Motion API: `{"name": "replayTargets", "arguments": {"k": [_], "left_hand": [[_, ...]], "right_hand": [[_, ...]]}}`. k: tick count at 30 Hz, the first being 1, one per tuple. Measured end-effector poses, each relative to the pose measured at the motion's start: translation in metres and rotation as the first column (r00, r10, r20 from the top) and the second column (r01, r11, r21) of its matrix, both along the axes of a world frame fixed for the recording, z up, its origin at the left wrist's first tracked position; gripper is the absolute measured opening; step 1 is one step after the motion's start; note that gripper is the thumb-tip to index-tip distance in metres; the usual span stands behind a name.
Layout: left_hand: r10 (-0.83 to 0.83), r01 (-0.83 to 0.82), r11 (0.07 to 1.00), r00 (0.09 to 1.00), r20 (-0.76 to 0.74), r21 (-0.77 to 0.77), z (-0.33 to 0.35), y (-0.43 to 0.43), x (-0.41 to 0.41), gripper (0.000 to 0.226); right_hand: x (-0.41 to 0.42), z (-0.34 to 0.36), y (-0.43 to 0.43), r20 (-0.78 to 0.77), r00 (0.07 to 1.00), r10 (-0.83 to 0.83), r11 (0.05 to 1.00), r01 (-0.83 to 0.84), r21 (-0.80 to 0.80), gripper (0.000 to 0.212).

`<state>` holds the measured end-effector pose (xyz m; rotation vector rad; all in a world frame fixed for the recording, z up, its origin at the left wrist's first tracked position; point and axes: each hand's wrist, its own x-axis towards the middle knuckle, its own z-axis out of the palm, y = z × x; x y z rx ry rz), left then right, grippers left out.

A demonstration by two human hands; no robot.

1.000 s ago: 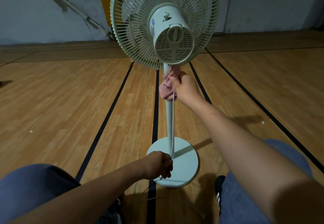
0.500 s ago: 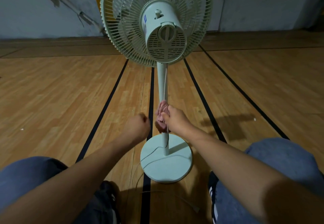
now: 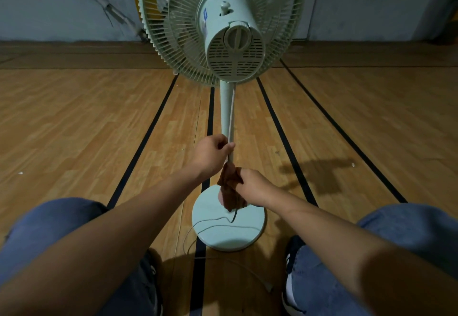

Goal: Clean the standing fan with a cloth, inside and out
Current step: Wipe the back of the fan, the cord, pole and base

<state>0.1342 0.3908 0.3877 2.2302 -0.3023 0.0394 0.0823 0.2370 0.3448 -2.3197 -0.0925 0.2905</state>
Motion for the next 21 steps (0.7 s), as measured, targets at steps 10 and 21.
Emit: {"name": "replayTargets", "arguments": {"k": [10, 21], "left_hand": [[0.284, -0.285, 0.959, 0.955, 0.083, -0.004, 0.018, 0.045, 0.026, 0.019], [0.057, -0.169, 0.939, 0.935, -0.349, -0.299, 0.003, 0.051, 0.011, 0.019]], "right_hand": [[-0.008, -0.026, -0.019, -0.101, 0.988, 0.115, 0.983, -0.128, -0.133, 0.015], [0.004, -0.021, -0.028, -0.085, 0.989, 0.118, 0.993, -0.116, 0.029, 0.015]]}}
